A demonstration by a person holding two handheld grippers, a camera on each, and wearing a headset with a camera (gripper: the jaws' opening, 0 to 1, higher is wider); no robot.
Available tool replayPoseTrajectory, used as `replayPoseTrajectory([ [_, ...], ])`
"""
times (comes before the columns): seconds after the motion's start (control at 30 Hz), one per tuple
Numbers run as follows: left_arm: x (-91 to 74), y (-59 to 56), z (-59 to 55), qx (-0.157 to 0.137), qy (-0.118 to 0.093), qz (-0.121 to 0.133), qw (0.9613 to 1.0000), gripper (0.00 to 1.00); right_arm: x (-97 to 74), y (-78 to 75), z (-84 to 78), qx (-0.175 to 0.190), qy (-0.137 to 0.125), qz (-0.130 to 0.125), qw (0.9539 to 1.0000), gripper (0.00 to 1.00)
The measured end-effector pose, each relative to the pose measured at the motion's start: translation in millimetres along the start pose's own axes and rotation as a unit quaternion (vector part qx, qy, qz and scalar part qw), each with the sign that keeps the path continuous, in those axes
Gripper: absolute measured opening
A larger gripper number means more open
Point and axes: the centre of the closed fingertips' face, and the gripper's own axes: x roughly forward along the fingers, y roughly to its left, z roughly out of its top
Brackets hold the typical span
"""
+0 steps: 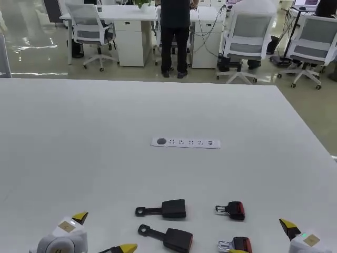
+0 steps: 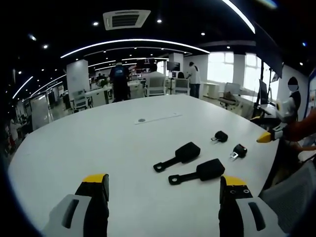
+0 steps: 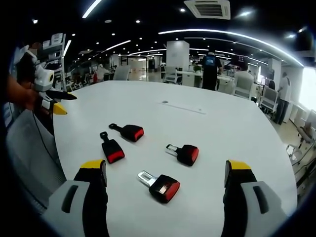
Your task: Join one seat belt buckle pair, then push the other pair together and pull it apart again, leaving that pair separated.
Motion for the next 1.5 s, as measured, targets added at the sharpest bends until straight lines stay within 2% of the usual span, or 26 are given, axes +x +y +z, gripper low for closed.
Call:
replayPoseTrajectory([
  [0.23, -1.0, 1.9, -6.2, -0.003, 0.0, 0.002, 1.0, 0.96, 1.0, 0.1, -6.4, 0.001, 0.001, 0.001, 1.0, 0.99],
  [0.5, -3.5, 2.0, -7.8, -0.005, 0.001, 0.003, 1.0, 0.96, -0.1, 1.4, -7.9, 0.004, 0.001, 0.001, 1.0, 0.99],
  [0.83, -6.4, -3.1, -5.5, -0.005, 0.0, 0.001, 1.0, 0.96, -3.6, 4.9, -5.5, 0.006, -0.003, 0.0, 1.0, 0.99],
  [1.2, -8.0, -4.0, -11.4, -0.006, 0.006, -0.002, 1.0, 0.97, -12.5, 10.1, -8.4, 0.012, 0.002, -0.003, 0.9999, 0.99],
  [1.5, -8.9, -7.3, -15.6, -0.003, 0.011, -0.007, 0.9999, 0.97, -16.2, 8.1, -16.2, 0.013, 0.006, -0.005, 0.9999, 0.99],
])
